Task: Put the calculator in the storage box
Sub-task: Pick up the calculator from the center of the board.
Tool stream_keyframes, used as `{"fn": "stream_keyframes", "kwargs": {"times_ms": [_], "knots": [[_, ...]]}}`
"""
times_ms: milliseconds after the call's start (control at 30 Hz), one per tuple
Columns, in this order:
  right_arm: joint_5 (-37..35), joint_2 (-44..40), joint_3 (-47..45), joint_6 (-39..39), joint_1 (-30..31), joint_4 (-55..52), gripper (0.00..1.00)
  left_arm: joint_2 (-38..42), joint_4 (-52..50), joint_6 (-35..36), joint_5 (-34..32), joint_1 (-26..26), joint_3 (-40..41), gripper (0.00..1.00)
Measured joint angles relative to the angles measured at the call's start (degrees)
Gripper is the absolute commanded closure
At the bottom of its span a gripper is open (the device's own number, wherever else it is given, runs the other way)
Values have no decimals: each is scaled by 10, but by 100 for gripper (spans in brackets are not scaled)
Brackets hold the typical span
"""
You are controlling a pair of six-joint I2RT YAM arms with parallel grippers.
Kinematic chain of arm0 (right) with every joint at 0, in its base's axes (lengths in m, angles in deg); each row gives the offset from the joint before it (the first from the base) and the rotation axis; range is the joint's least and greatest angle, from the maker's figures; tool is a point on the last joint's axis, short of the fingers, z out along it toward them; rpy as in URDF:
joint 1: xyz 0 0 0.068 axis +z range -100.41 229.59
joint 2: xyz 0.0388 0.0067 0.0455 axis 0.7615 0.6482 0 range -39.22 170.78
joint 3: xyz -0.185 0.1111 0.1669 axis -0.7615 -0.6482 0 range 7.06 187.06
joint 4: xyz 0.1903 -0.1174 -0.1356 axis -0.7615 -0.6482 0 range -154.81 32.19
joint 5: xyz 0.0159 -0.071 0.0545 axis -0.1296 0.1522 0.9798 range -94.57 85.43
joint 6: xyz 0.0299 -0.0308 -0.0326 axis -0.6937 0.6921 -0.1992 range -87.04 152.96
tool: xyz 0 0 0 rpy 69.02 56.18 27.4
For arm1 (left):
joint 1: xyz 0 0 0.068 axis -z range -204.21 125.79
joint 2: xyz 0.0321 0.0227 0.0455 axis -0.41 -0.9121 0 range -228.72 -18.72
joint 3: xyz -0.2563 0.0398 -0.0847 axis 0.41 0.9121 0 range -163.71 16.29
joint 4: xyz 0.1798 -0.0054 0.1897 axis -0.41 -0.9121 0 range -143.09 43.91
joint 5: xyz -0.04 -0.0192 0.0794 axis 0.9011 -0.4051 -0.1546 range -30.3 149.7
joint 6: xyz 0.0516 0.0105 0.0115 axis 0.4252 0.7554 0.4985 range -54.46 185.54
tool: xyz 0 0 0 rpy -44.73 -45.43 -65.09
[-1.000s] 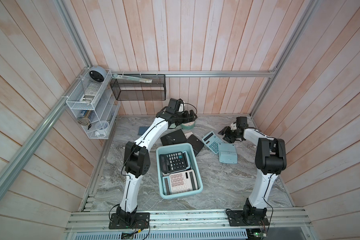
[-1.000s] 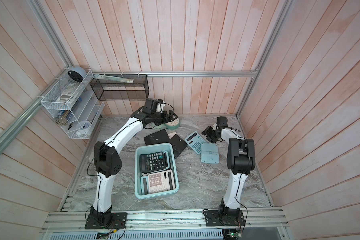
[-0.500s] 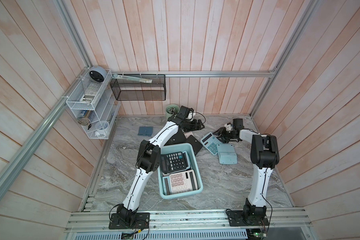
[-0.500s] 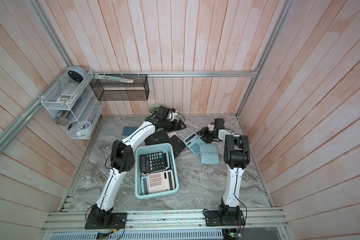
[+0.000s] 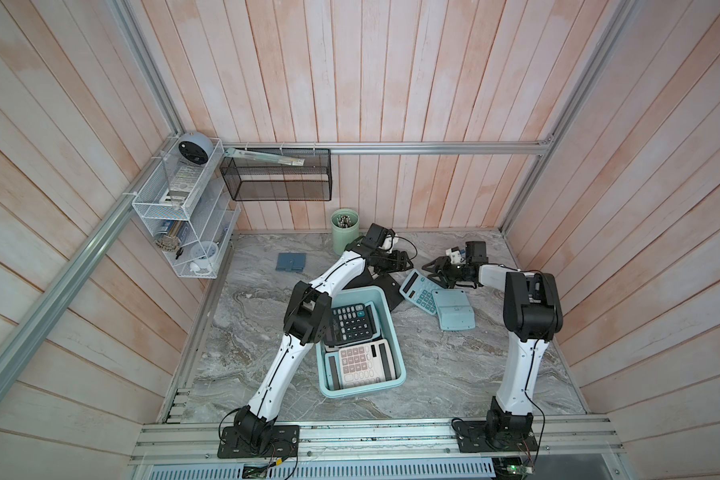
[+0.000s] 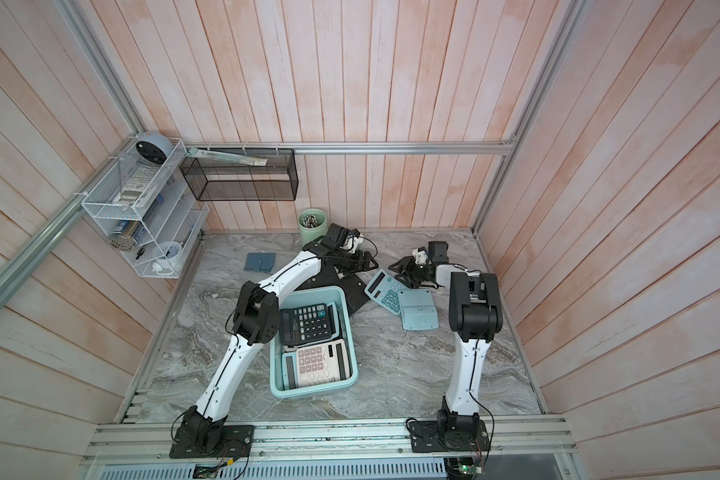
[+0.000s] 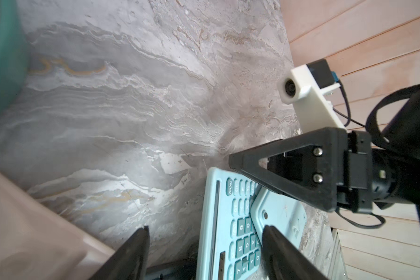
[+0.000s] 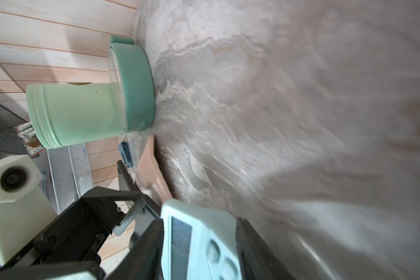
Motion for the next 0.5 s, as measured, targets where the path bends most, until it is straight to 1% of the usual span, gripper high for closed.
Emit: {"fn": "stream_keyframes", "kwargs": {"times_ms": [67, 167, 233, 400, 433, 500], "knots": [[-13, -29, -11, 7, -8, -17, 46, -3, 2, 0, 3, 5, -1, 36], [-31, -73, -19, 21, -13, -36, 46, -9, 6, -1, 4, 12, -2, 40], [-37, -93, -23, 30, -13, -45, 46, -13, 7, 0, 4, 16, -2, 40], [-47, -116, -51, 43, -12, -57, 46, -19, 5, 1, 3, 24, -1, 40], [-47, -117, -57, 44, -12, -59, 46, -19, 6, 2, 3, 25, -1, 41], [-47, -117, -72, 45, -12, -62, 46, -19, 6, 3, 3, 27, -1, 48]]}}
